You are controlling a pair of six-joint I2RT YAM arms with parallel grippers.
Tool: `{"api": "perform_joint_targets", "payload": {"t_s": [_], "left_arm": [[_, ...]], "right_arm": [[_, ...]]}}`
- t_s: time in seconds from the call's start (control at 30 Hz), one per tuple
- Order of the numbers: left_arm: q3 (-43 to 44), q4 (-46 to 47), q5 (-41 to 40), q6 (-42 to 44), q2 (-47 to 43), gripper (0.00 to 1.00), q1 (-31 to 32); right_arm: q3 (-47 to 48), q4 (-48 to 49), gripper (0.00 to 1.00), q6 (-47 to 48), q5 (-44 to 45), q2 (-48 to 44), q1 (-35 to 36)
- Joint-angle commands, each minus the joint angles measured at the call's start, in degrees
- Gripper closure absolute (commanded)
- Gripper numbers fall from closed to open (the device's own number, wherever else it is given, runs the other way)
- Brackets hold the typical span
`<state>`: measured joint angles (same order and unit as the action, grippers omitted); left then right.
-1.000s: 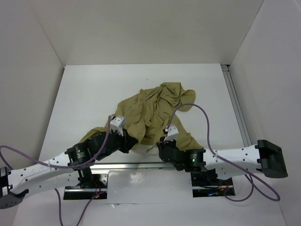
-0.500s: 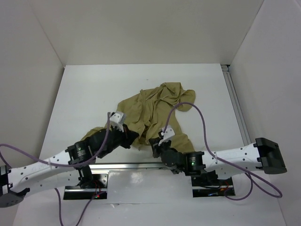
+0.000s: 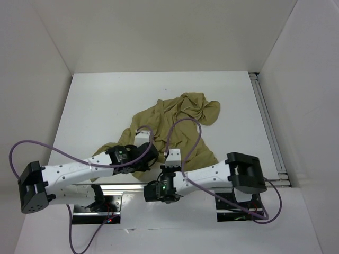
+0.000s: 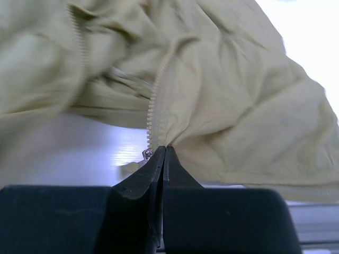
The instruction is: Zip up the jacket
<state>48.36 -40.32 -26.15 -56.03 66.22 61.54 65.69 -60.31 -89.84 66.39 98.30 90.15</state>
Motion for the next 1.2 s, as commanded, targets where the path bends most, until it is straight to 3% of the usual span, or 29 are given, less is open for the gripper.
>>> {"api": "perform_joint_targets", "payload": {"t_s": [0.0, 0.17, 0.27, 0.47, 0.6, 0.8, 0.83, 1.17], "left_arm": [[1.7, -8.4, 0.0, -5.3, 0.7, 1.0, -0.1], [0.4, -8.4, 2.2, -6.0, 0.7, 1.0, -0.1], [0.4, -8.4, 2.8, -5.4, 0.7, 1.0, -0.1], [0.4, -7.8, 4.0, -3.7, 4.1, 0.67, -0.1], [0.4, -6.4, 4.6, -3.2, 6.6, 0.49, -0.1], [-0.1, -4.8, 5.2, -2.0, 9.4, 0.38, -0.1], [-0.1, -4.8, 5.2, -2.0, 10.1, 0.29, -0.1], [-1.8, -5.2, 2.7, -3.2, 15.4, 0.24, -0.1]], "right_arm": [[1.9, -14.6, 1.0, -16.1, -0.4, 3.0, 0.4], [-1.3, -14.6, 1.0, -18.4, -2.2, 2.6, 0.4], [-5.5, -8.6, 1.0, -12.4, -4.5, -2.0, -0.3], [-18.0, 7.8, 1.0, 0.2, -10.0, -18.3, -3.0], [-21.2, 7.8, 1.0, 0.2, -10.6, -23.6, -3.0], [-20.2, 5.6, 1.0, -0.3, -9.5, -24.6, -3.0], [-20.2, 5.6, 1.0, -0.3, -9.5, -24.6, -3.0], [-20.2, 7.2, 1.0, 0.7, -9.5, -24.1, -3.0]]}}
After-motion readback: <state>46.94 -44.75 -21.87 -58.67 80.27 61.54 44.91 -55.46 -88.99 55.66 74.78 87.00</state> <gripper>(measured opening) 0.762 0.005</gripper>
